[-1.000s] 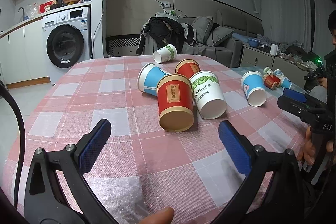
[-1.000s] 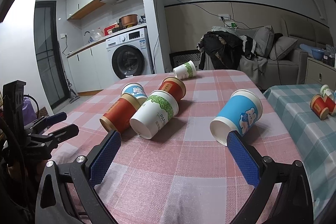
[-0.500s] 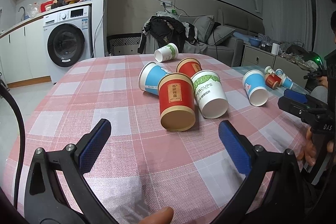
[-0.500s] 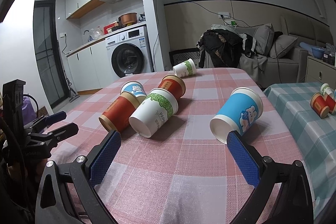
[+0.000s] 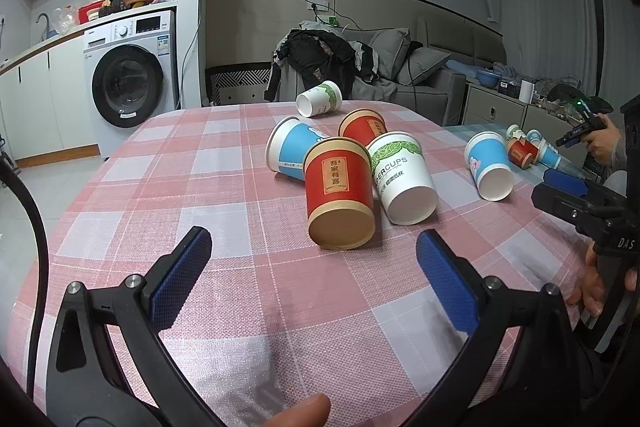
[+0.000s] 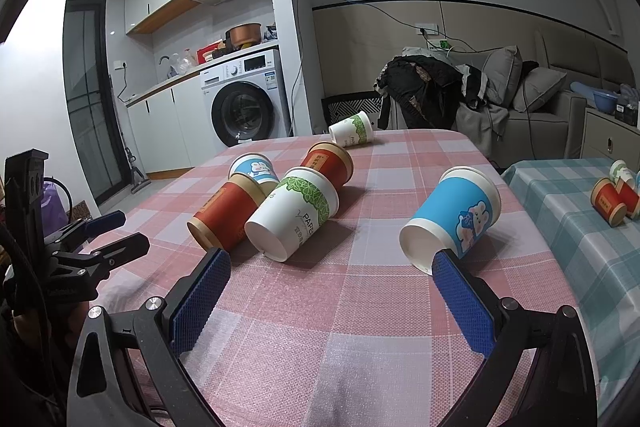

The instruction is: Flip cup upright

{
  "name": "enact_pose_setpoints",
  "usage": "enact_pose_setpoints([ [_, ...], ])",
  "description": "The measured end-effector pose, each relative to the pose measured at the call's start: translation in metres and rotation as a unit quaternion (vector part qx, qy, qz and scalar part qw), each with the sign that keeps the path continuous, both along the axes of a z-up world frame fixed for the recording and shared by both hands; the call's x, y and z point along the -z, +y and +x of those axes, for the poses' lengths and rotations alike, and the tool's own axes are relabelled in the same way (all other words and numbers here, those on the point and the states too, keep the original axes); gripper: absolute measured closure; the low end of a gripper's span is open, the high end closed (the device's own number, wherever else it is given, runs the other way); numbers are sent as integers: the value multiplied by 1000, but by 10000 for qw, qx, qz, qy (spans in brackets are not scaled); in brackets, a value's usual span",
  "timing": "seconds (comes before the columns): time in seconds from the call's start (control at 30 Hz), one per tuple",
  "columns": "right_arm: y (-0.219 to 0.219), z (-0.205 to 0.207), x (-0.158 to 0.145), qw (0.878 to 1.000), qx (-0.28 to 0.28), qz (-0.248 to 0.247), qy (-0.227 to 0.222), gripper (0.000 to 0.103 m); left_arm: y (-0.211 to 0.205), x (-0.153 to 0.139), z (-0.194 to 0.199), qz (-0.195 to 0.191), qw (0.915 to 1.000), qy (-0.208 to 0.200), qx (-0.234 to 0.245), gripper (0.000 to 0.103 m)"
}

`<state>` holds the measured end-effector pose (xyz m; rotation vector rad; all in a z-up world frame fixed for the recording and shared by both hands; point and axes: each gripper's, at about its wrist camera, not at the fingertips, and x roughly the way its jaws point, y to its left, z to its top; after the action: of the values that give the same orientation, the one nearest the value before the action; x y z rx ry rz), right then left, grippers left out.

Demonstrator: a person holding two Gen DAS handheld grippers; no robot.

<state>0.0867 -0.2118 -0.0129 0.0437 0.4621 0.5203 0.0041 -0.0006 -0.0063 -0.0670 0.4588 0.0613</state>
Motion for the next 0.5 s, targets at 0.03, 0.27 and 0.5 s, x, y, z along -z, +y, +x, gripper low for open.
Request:
enact_pose_setpoints([
  [0.03,0,0,0,10000,-6,6,-2,0,0,0,1,-1,10000,7,5,1],
  [0.27,0,0,1,10000,-42,12,-1,0,0,0,2,5,10000,55,-67,1],
  [0.5,-3,-3,0,10000,-41,14,-66,0,1,0,3,0,9999,59,-105,1],
])
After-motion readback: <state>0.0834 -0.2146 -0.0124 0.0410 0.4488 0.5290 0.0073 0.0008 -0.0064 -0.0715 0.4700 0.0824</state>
